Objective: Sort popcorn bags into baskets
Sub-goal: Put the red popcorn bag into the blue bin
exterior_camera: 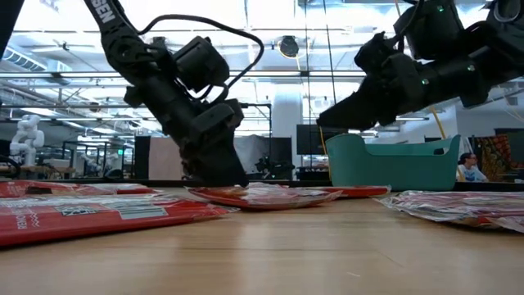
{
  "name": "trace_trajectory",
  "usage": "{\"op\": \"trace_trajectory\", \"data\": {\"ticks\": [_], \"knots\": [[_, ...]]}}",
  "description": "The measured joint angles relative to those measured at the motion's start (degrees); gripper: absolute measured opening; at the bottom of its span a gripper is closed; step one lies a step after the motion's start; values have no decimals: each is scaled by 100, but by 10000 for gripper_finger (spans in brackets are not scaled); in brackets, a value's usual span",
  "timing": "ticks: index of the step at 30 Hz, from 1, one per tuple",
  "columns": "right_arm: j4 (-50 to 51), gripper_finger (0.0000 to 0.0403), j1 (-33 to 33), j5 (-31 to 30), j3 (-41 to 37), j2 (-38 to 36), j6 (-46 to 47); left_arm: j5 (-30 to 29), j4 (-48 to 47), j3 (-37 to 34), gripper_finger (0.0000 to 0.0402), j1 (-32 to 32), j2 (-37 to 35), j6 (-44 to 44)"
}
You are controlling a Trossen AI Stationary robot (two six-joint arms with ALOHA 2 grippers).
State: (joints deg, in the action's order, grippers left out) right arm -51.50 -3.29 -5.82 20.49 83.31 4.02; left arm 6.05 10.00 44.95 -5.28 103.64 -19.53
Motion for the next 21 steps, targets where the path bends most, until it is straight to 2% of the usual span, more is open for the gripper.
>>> {"op": "trace_trajectory", "data": {"ticks": [3, 10, 11, 15, 21], "knots": [[-263, 153, -67, -15, 0, 67, -5, -149, 39, -4, 227, 13, 15, 132], [-398, 153, -69, -37, 0, 85, 290, -147, 146, -17, 25, -75, 11, 629], [-396, 153, -69, -40, 0, 87, 373, -130, 143, -17, 15, -113, 5, 677], [-396, 153, -85, -361, 0, 85, 955, 109, -133, -35, 12, -297, -299, 868], [68, 153, -176, -1019, 296, 85, 1669, 120, -560, -35, 4, -317, -1195, 1378]]}}
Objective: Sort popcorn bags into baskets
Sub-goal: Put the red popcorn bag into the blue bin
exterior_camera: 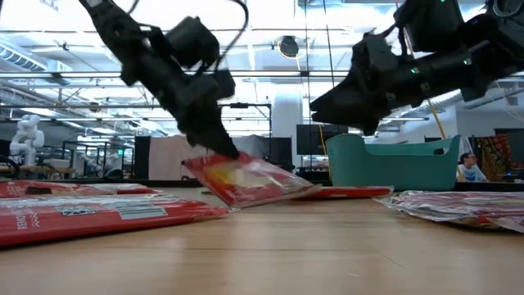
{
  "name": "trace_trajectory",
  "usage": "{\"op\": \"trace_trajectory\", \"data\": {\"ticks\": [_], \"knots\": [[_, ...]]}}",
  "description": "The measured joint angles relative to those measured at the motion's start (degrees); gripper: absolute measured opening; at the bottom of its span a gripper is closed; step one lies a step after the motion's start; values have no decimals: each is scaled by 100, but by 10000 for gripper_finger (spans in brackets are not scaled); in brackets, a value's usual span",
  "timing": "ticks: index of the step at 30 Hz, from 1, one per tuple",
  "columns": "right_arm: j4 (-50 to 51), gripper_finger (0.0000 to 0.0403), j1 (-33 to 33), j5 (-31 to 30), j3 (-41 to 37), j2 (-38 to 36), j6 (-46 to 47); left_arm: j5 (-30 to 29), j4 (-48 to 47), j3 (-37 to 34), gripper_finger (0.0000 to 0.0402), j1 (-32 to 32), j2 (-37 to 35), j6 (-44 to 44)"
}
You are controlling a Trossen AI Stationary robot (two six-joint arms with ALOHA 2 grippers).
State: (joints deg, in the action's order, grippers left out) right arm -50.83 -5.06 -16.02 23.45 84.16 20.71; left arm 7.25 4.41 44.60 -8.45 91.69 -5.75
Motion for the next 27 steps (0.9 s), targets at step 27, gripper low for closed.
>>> {"op": "trace_trajectory", "data": {"ticks": [27], "knots": [[817, 206, 723, 1034, 1083, 869, -346, -990, -386, 9, 1, 74, -1424, 888]]}}
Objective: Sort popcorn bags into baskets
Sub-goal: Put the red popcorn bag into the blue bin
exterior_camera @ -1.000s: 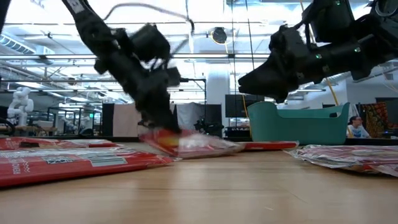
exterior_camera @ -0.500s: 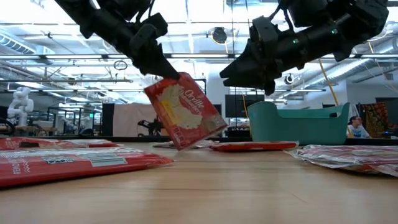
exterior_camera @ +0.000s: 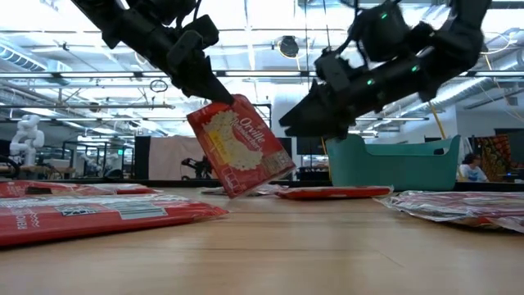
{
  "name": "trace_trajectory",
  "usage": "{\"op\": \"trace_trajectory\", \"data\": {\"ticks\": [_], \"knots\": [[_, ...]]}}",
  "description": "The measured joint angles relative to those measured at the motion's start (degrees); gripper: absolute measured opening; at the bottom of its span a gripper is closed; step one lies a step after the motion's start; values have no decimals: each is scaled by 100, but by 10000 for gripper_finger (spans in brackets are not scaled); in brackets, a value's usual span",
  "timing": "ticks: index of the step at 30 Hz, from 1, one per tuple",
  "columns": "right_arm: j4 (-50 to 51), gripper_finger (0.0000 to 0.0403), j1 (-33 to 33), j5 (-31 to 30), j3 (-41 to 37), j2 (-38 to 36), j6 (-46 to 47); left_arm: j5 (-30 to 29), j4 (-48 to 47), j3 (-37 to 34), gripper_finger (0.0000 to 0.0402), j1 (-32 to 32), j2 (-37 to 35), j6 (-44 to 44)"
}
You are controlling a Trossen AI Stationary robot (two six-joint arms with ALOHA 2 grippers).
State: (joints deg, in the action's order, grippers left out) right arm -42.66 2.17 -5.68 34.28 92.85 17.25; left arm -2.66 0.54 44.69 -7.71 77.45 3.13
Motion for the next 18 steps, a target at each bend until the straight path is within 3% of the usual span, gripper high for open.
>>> {"op": "trace_trajectory", "data": {"ticks": [5, 10, 13, 18], "knots": [[-2, 219, 112, 349, 266, 583, 24, -3, 1, 0, 1, 2, 0, -42], [-230, 200, 121, 442, 347, 989, -34, -31, 6, 0, 1, 46, 0, -43], [-295, 164, 114, 450, 348, 1104, -15, -48, 21, 0, 1, 79, 0, -19], [-415, 63, 114, 681, 348, 1100, -143, -50, 132, 0, 1, 76, 0, 76]]}}
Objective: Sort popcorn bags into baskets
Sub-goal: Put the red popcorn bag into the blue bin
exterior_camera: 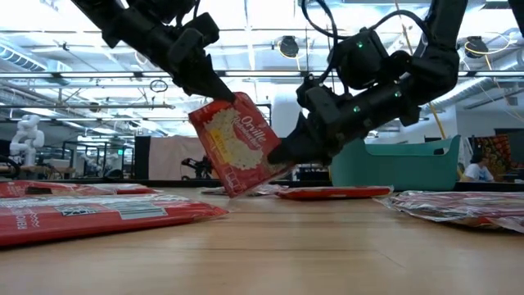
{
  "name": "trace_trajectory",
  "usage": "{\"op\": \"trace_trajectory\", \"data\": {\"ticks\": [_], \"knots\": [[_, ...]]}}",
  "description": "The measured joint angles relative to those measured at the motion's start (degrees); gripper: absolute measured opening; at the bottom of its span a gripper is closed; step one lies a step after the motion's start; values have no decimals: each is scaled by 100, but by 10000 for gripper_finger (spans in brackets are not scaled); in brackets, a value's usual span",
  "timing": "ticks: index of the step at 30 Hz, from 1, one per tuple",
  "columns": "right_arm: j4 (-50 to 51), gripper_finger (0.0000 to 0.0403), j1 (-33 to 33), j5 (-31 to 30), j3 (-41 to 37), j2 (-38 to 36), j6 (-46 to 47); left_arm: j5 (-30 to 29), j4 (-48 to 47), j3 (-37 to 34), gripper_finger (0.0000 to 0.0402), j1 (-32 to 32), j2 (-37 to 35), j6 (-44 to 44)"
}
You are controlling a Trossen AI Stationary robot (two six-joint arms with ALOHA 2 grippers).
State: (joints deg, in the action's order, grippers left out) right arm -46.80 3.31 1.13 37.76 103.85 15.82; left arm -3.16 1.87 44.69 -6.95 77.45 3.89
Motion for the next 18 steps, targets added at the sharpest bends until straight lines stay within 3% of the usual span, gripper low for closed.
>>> {"op": "trace_trajectory", "data": {"ticks": [3, 7, 18], "knots": [[31, 13, 2, 47, 0, -95, -62, -9, 128, 0, 1, 1, 0, 121], [360, 23, 5, 47, -2, -310, -128, -7, 178, 0, 21, -2, 0, 139], [2808, 13, 9, 57, -2, -1867, -592, 2, 0, 4, 176, 107, 0, -812]]}}
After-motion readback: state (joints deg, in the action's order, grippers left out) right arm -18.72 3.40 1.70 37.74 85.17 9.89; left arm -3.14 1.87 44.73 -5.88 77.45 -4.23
